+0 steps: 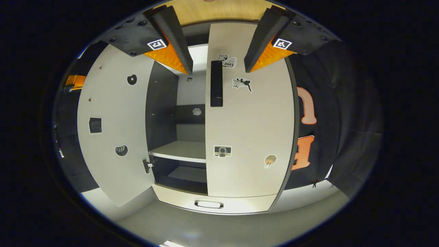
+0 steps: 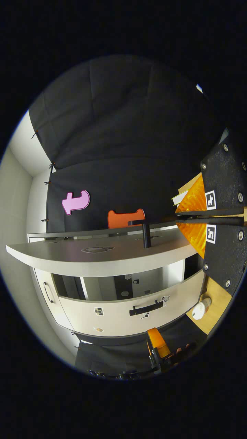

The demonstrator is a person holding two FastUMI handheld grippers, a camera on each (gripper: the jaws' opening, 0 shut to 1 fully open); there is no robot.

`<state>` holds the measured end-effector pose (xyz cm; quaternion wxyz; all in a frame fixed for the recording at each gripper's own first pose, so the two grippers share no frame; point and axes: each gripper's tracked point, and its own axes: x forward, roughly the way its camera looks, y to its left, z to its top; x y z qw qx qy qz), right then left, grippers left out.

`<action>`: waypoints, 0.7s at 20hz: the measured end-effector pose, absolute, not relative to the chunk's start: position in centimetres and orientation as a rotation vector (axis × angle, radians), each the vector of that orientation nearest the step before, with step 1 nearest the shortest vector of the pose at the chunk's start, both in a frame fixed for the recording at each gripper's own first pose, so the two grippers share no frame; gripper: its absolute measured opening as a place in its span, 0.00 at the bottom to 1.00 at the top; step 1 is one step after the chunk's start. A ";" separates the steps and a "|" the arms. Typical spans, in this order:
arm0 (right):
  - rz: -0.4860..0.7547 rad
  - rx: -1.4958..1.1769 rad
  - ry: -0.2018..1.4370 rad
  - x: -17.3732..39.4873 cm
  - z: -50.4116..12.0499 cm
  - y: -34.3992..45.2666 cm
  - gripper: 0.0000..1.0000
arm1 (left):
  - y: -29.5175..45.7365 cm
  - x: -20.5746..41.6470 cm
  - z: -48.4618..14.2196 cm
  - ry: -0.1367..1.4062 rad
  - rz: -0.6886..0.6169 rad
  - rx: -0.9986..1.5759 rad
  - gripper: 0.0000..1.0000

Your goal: Open the right door of the double-door shoe cabinet with the right hand, and open the left door with the left hand.

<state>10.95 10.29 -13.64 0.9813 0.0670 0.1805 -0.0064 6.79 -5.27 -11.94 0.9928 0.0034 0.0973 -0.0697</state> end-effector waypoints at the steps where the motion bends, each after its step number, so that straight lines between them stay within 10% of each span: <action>1: -0.011 0.131 0.366 10.8 -13.6 10.1 0.01 | -5.4 7.1 -12.1 0.198 -0.142 0.008 0.96; 14: -0.216 0.182 0.342 8.8 -13.3 5.4 0.00 | -5.5 14.8 -16.7 0.265 -0.112 0.016 0.96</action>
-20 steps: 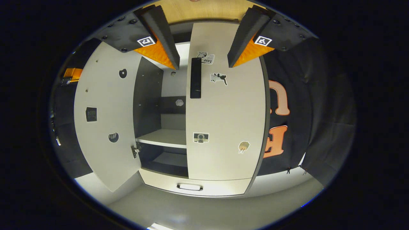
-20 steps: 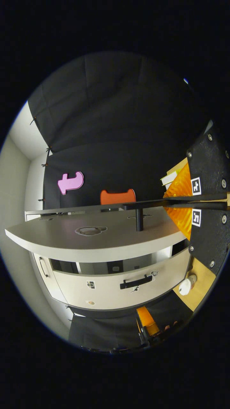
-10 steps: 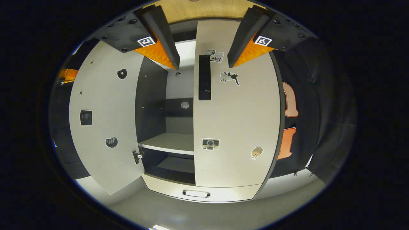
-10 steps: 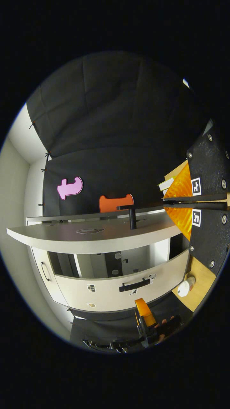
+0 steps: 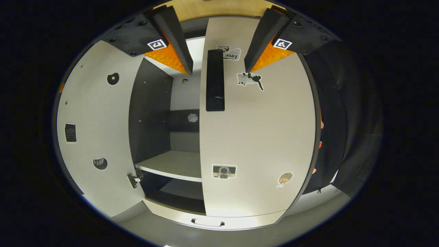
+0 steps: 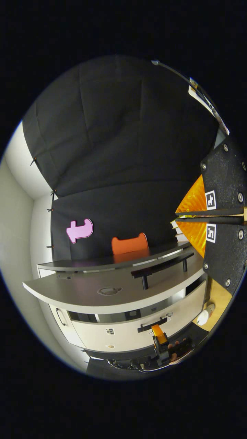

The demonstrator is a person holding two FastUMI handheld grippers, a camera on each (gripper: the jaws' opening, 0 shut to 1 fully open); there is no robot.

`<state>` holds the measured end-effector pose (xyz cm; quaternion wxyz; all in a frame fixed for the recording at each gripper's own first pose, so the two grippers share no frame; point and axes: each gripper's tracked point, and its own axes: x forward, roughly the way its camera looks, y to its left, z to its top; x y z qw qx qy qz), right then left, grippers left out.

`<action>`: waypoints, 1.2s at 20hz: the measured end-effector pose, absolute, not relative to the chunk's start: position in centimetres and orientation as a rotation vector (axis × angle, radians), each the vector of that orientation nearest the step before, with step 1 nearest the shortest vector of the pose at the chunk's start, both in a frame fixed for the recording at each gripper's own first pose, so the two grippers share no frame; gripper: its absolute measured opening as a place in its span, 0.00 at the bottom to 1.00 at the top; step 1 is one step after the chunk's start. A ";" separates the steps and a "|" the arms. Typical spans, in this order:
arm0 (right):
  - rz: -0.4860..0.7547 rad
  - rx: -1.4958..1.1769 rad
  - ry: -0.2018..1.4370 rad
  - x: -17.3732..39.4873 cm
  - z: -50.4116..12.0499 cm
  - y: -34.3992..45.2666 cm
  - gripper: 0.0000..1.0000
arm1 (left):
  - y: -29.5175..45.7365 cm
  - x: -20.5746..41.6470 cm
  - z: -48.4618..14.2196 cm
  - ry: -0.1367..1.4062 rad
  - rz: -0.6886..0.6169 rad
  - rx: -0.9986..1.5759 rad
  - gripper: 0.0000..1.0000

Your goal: Open the right door of the double-door shoe cabinet with the right hand, and open the left door with the left hand.

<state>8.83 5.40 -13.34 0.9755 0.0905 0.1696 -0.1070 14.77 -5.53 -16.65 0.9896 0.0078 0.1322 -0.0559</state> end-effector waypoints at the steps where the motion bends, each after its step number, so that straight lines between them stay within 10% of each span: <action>1: -0.228 0.182 0.340 8.8 -13.4 5.1 0.00 | -5.7 15.3 -17.4 0.282 -0.113 0.006 0.96; 7: -0.281 0.162 0.351 8.0 -14.0 4.0 0.04 | -4.5 18.3 -20.0 0.326 -0.067 0.010 0.95; 12: -0.290 0.168 0.344 7.8 -14.0 4.0 0.31 | -4.2 18.9 -20.3 0.319 -0.035 0.022 0.96; 18: -0.290 0.125 0.337 7.9 -14.0 3.9 0.39 | -4.5 19.2 -20.4 0.335 -0.024 0.019 0.95; 22: -0.264 0.111 0.336 7.8 -13.9 4.4 0.57 | -6.8 18.9 -20.4 0.353 -0.099 -0.009 0.75; 24: -0.266 0.094 0.338 7.6 -14.0 4.1 0.53 | -6.7 19.0 -20.5 0.353 -0.095 0.021 0.40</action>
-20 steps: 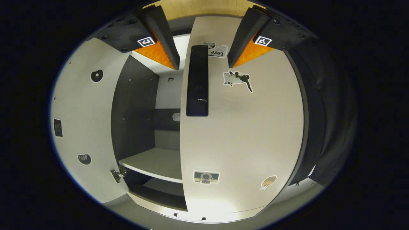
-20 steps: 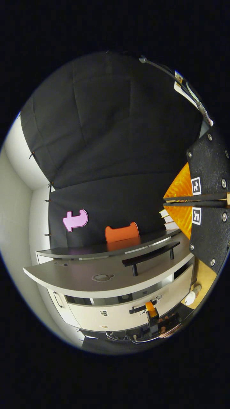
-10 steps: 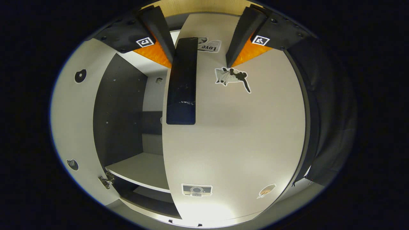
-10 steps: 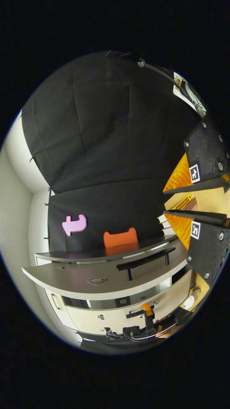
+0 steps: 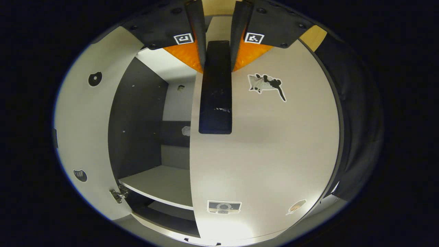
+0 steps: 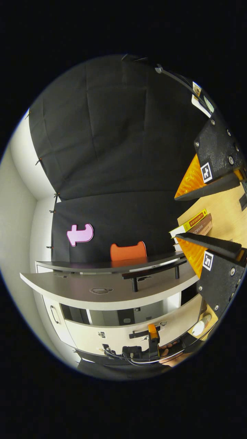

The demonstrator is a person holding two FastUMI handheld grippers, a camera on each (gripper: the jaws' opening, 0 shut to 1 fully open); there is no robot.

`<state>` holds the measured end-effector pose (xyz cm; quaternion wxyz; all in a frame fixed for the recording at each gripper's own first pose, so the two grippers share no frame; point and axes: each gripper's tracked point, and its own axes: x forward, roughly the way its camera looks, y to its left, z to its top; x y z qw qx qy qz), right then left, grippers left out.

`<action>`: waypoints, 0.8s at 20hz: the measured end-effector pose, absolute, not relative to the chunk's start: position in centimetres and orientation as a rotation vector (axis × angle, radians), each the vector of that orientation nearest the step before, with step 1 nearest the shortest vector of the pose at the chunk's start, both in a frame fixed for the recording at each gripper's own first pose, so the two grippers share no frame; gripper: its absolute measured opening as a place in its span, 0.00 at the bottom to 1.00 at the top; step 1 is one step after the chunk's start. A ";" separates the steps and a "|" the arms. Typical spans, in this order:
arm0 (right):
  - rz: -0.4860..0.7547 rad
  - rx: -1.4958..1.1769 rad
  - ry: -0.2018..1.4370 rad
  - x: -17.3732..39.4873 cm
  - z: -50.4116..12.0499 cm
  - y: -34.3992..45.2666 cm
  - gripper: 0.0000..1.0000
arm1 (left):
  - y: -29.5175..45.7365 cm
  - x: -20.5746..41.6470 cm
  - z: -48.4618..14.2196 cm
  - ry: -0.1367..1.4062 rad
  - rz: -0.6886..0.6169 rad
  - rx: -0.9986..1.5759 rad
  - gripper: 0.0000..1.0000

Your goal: Open the right door of the double-door shoe cabinet with the right hand, and open the left door with the left hand.

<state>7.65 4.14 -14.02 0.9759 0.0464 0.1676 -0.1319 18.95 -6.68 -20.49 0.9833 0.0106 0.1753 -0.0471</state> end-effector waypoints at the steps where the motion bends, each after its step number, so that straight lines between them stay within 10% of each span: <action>1: -0.263 0.090 0.337 7.5 -14.0 4.1 0.53 | -6.7 18.9 -20.4 0.348 -0.100 0.004 0.39; 16: -0.137 0.082 0.343 7.9 -14.1 5.9 0.63 | -5.9 17.3 -20.4 0.380 -0.114 0.010 0.29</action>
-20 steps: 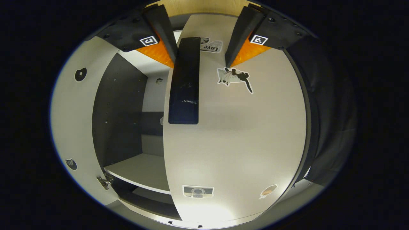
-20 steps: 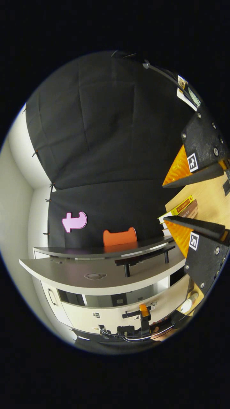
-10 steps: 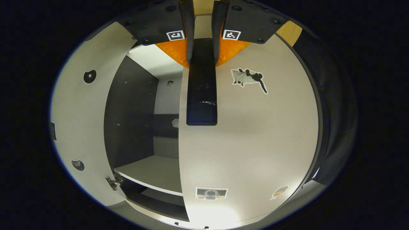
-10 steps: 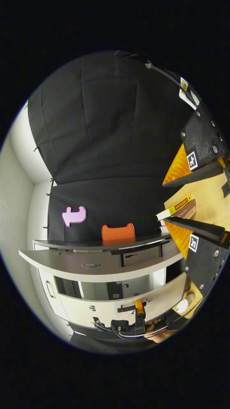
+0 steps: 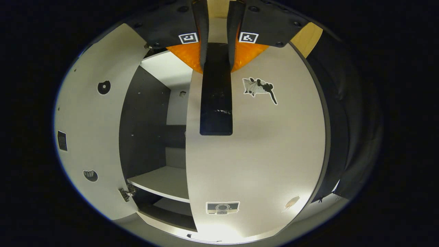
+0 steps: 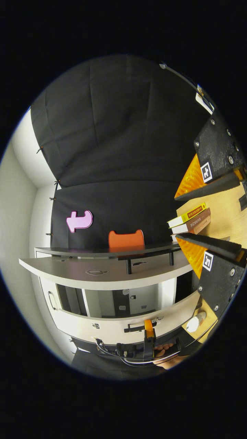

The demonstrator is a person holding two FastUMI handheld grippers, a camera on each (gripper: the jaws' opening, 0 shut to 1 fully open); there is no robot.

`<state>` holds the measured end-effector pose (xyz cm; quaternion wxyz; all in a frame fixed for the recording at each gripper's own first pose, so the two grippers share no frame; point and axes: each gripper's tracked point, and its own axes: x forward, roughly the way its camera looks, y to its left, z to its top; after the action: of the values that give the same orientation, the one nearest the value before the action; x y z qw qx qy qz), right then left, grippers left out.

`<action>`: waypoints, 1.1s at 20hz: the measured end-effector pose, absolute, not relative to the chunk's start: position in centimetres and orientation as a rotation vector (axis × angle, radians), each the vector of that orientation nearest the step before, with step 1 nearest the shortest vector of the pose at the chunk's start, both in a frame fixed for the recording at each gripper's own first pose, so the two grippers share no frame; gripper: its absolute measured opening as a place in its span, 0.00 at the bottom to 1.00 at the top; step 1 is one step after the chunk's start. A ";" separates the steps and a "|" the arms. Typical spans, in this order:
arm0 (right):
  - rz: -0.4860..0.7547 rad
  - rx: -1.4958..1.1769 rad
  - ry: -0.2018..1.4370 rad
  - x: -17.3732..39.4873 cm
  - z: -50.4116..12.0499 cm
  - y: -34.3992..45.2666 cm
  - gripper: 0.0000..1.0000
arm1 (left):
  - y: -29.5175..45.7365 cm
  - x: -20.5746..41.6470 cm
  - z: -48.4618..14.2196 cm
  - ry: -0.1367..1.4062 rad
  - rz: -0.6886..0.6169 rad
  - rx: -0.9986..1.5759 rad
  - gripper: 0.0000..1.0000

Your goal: Open the right door of the double-door shoe cabinet with the right hand, and open the left door with the left hand.

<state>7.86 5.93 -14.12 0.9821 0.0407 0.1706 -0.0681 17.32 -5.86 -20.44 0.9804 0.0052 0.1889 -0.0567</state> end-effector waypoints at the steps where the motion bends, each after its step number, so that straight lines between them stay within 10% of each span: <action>1: -0.132 0.078 0.346 7.9 -14.2 6.0 0.60 | -5.7 17.2 -20.4 0.382 -0.110 0.015 0.30; 15: 0.006 0.066 0.345 9.4 -14.2 8.1 0.89 | -3.7 14.9 -19.9 0.400 -0.029 -0.026 0.25; 22: 0.040 0.098 0.305 10.6 -13.7 9.0 0.84 | -2.9 14.1 -19.6 0.408 0.015 -0.028 0.25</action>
<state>10.62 9.03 -13.69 0.9870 0.0486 0.1517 0.0200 14.10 -2.88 -19.62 0.9791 -0.0140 0.2027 0.0074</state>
